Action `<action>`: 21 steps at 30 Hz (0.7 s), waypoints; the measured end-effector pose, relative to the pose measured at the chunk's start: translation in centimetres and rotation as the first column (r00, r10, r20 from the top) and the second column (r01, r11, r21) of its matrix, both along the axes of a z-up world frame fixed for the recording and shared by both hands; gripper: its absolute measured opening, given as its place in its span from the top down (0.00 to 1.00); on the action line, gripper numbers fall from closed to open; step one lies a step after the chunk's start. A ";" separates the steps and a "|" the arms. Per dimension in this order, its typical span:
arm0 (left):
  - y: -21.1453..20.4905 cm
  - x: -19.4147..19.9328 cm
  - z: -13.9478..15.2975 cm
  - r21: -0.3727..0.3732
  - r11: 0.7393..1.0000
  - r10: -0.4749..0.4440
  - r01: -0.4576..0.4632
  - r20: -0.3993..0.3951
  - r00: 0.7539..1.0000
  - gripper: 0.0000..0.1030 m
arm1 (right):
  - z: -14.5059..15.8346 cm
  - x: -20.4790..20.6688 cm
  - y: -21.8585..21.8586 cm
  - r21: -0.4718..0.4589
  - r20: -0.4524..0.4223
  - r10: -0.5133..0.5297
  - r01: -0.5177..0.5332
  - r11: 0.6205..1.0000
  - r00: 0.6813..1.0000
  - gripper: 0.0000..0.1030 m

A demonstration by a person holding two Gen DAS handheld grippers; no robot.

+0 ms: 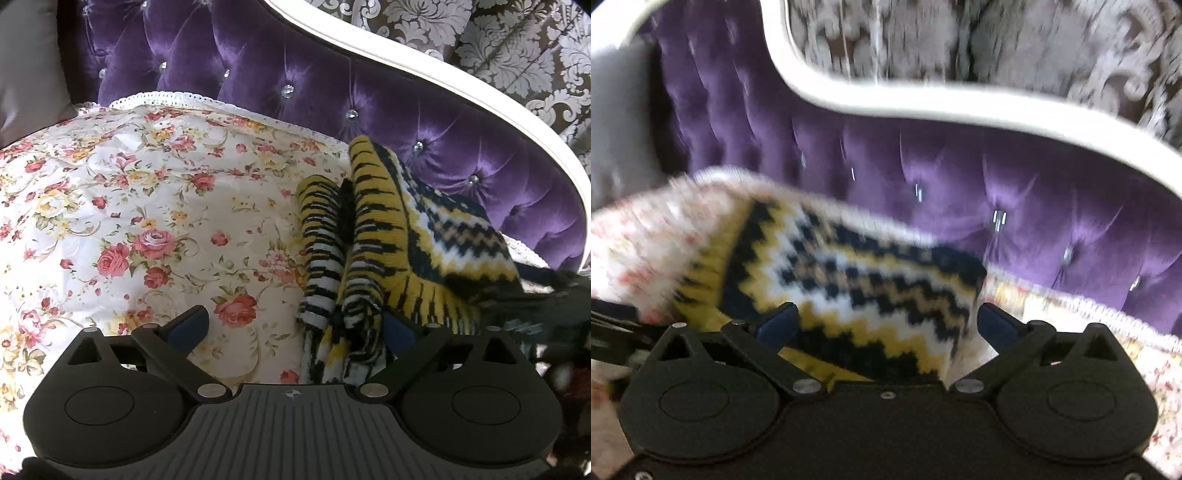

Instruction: Fold small clothes

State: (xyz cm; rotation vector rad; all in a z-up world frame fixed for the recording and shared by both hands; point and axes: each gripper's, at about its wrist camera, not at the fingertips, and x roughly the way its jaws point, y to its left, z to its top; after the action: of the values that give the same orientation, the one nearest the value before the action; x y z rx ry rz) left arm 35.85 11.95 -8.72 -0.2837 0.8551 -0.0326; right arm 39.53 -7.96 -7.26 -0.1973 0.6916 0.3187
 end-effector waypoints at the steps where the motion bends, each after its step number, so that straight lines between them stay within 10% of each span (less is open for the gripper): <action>1: 0.0 0.0 0.0 0.004 1.000 -0.001 0.001 0.000 1.000 0.03 | -0.9 0.2 0.4 -0.008 -0.026 0.002 -0.002 1.000 1.000 0.00; 21: 5.1 -2.1 3.3 -0.120 0.989 0.107 -0.091 0.136 0.985 0.01 | -2.0 0.1 -2.4 0.199 -0.101 -0.024 0.043 0.979 0.995 0.00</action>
State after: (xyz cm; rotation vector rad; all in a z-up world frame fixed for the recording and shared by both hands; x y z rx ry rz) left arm 33.78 17.05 -5.39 -0.4254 0.6977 -0.0081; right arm 39.64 -10.41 -9.26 0.0223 0.7536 0.3653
